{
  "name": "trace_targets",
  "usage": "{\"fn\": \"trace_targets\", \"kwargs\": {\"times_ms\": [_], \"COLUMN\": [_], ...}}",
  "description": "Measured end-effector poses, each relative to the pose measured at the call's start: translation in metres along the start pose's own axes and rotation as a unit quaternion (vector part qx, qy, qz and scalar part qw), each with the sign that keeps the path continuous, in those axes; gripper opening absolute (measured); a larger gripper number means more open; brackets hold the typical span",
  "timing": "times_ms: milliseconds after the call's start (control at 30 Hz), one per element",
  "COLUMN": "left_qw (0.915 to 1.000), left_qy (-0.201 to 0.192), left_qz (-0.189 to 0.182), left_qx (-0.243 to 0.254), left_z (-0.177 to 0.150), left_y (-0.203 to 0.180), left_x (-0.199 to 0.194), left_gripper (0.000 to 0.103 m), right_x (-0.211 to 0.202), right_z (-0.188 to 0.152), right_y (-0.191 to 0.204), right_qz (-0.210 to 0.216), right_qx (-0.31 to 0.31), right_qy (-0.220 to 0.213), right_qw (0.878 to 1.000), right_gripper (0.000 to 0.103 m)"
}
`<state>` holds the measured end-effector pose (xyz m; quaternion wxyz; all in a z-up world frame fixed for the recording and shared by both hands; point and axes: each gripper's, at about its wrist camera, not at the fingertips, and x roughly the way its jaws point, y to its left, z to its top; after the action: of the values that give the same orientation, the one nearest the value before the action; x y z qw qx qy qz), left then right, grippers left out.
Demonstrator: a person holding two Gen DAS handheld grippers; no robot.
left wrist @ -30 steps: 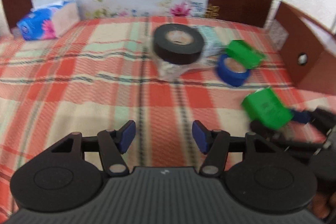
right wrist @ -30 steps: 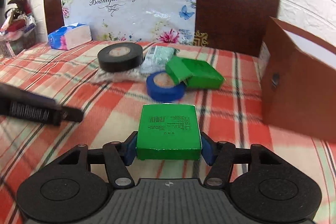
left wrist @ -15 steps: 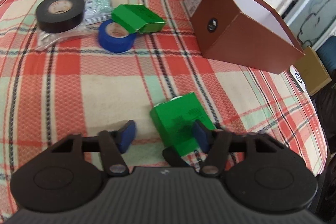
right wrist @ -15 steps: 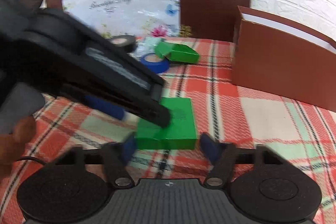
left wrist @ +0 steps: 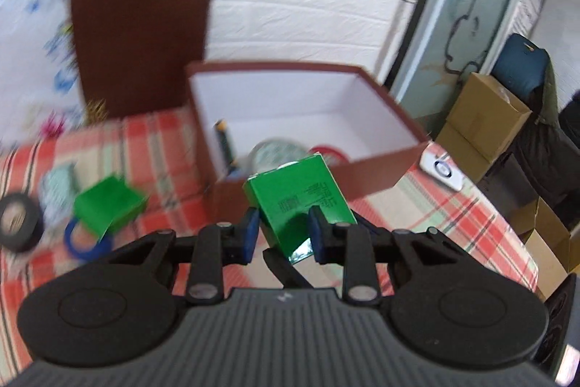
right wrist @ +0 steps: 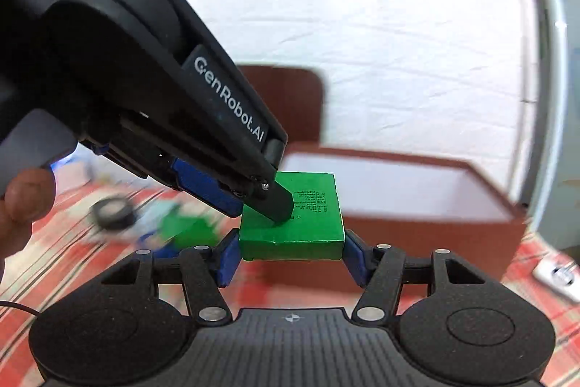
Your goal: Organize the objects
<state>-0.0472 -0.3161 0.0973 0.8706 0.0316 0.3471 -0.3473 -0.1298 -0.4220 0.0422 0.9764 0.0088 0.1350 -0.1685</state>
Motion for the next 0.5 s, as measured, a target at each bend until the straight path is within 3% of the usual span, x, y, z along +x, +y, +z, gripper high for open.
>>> {"fn": "trace_targets", "kwargs": {"times_ms": [233, 333, 367, 500], "left_qw": [0.9986, 0.9957, 0.994, 0.9943], "left_qy": [-0.015, -0.036, -0.04, -0.03], "left_qz": [-0.011, 0.05, 0.07, 0.078], "left_qx": [0.049, 0.07, 0.074, 0.066], "left_z": [0.064, 0.076, 0.076, 0.068], "left_y": [-0.058, -0.071, -0.071, -0.055], "left_x": [0.07, 0.102, 0.109, 0.119], "left_gripper": [0.032, 0.046, 0.046, 0.046], "right_x": [0.046, 0.082, 0.088, 0.085], "right_z": [0.024, 0.024, 0.022, 0.012], "right_y": [-0.084, -0.108, -0.115, -0.125], "right_qz": [-0.049, -0.095, -0.102, -0.1], "right_qx": [0.025, 0.024, 0.033, 0.059], "right_qy": [-0.01, 0.014, 0.016, -0.01], "right_qw": [0.998, 0.995, 0.994, 0.993], "right_gripper": [0.06, 0.065, 0.064, 0.064]}}
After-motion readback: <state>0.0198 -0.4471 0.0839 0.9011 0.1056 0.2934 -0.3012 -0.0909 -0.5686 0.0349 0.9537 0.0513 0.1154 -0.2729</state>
